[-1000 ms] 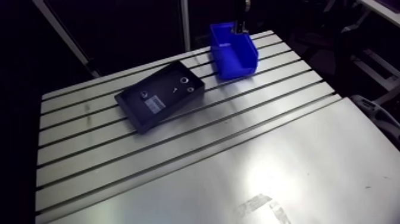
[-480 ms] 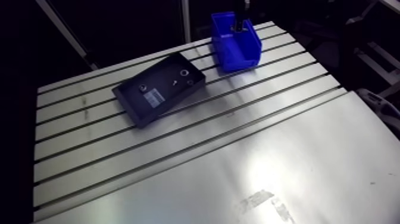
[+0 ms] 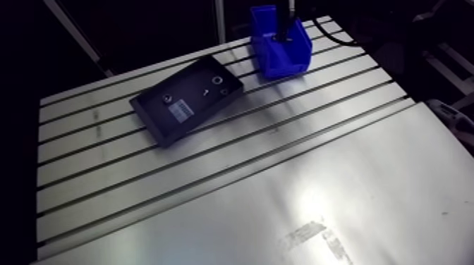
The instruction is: Pick up the M10 bolt from the tray and put it into the blue bin.
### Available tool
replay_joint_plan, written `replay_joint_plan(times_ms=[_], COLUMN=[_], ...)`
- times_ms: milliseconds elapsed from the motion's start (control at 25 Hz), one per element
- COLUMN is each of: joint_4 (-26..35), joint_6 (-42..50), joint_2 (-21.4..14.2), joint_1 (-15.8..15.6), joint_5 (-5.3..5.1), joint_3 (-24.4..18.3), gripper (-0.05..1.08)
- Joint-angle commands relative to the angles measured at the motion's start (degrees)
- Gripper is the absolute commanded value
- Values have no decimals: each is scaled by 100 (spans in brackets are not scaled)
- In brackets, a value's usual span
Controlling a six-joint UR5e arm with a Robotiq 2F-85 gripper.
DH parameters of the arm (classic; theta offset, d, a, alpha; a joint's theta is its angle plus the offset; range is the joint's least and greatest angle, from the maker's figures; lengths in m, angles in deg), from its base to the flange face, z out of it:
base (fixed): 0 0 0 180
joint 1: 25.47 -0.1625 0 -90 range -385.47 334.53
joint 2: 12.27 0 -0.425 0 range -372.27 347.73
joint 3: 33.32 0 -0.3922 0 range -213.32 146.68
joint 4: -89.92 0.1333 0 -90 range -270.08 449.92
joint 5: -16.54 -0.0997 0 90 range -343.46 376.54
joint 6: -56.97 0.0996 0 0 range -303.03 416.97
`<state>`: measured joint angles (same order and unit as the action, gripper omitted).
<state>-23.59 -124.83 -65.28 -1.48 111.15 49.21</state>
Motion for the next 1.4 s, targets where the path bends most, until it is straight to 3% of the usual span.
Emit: replay_joint_plan(times_ms=[40, 400, 480, 520, 560, 640, 680, 920, 1400], joint_4=[-300, -335, -335, -335, -335, -335, -335, -282, 325], joint_6=[7, 121, 104, 86, 68, 51, 51, 51, 95], joint_2=[147, 244, 244, 244, 244, 244, 244, 147, -644], joint_1=[-7, -25, -25, -16, 2, 11, 19, -7, -16], joint_5=[-9, 35, 53, 53, 44, 44, 70, 53, 53], joint_3=[40, 75, 75, 75, 75, 75, 75, 154, 4], gripper=[105, 104, 99, 90, 70, 53, 40, 2, 1])
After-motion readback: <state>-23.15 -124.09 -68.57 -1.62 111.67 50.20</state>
